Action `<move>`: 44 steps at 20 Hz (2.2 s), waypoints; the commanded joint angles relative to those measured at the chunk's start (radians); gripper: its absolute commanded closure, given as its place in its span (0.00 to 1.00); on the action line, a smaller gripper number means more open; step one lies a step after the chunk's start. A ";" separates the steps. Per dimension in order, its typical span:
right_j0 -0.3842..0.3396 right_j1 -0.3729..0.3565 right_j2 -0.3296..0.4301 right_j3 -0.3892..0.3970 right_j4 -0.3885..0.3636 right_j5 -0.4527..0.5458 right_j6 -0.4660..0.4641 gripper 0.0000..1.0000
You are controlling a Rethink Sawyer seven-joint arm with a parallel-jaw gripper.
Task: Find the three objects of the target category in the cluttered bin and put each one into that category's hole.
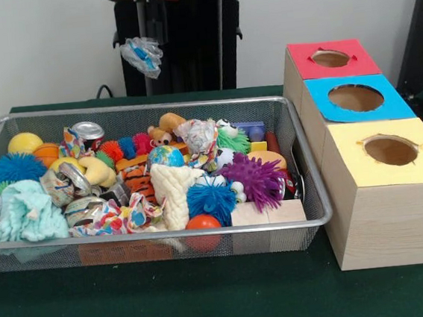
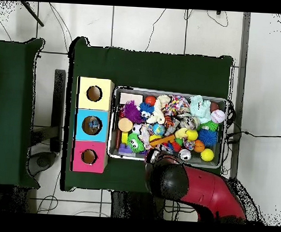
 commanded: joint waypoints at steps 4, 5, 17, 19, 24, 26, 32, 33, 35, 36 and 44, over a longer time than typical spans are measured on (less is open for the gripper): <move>0.088 -0.017 0.058 -0.099 0.071 0.191 0.078 1.00; 0.098 -0.014 0.054 -0.101 0.075 0.192 0.085 1.00; 0.211 0.048 -0.011 -0.128 0.082 0.132 0.188 1.00; 0.232 0.063 -0.021 -0.142 0.085 0.125 0.204 1.00; 0.286 0.114 -0.054 -0.184 0.097 0.096 0.244 1.00; 0.311 0.124 -0.071 -0.187 0.107 0.086 0.264 1.00; 0.400 0.123 -0.125 -0.203 0.137 0.104 0.322 1.00; 0.414 0.125 -0.136 -0.216 0.139 0.114 0.330 1.00; 0.437 0.130 -0.154 -0.248 0.145 0.140 0.340 1.00; 0.446 0.133 -0.162 -0.267 0.148 0.156 0.342 1.00; 0.535 0.158 -0.211 -0.359 0.178 0.229 0.388 1.00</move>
